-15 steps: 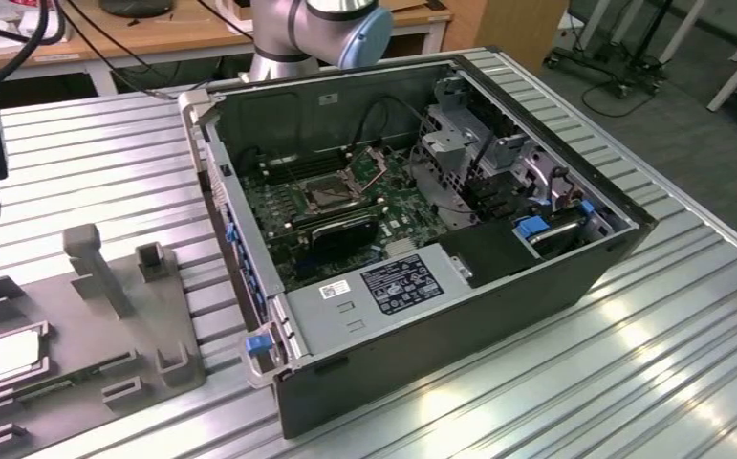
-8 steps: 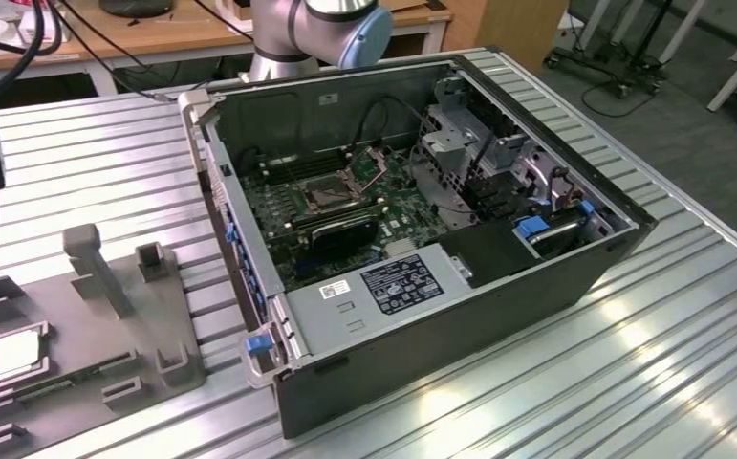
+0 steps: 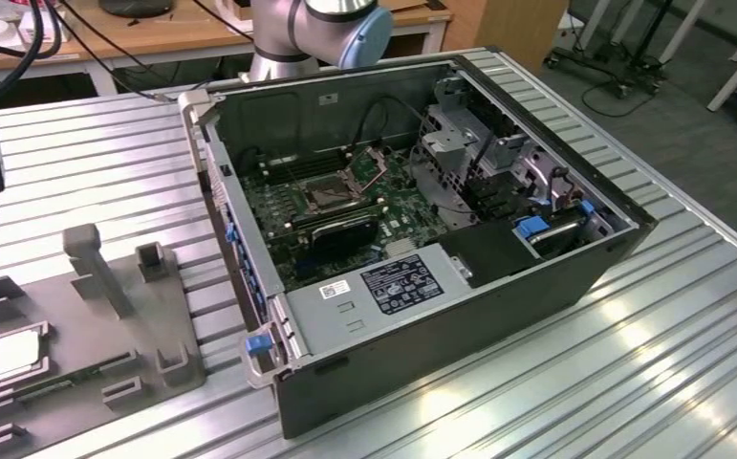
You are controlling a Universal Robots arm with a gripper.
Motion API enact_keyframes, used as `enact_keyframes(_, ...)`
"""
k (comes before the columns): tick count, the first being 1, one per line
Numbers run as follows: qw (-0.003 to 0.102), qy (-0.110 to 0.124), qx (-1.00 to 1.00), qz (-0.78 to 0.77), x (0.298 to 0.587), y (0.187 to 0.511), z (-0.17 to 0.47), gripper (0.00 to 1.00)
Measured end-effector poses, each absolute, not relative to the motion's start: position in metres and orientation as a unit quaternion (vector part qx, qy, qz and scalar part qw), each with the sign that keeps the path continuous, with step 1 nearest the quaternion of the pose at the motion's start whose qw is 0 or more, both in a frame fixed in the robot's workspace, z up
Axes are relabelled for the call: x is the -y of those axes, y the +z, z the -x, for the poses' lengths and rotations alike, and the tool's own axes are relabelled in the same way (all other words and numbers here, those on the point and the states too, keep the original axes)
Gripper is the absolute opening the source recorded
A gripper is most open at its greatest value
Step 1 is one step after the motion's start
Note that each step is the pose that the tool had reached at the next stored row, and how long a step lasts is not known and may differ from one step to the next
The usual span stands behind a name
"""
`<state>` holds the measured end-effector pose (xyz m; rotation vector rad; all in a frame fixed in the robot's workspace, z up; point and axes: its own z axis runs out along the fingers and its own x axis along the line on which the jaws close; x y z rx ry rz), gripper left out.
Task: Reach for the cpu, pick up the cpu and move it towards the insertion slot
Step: 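Reach for the cpu, then pick up the cpu and move it towards the insertion slot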
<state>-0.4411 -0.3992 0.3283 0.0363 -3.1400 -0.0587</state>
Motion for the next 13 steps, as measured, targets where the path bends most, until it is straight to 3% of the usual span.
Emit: enact_keyframes(13,0.000,-0.018,1.000,-0.012,0.4083,0.3218,0.4428,0.58)
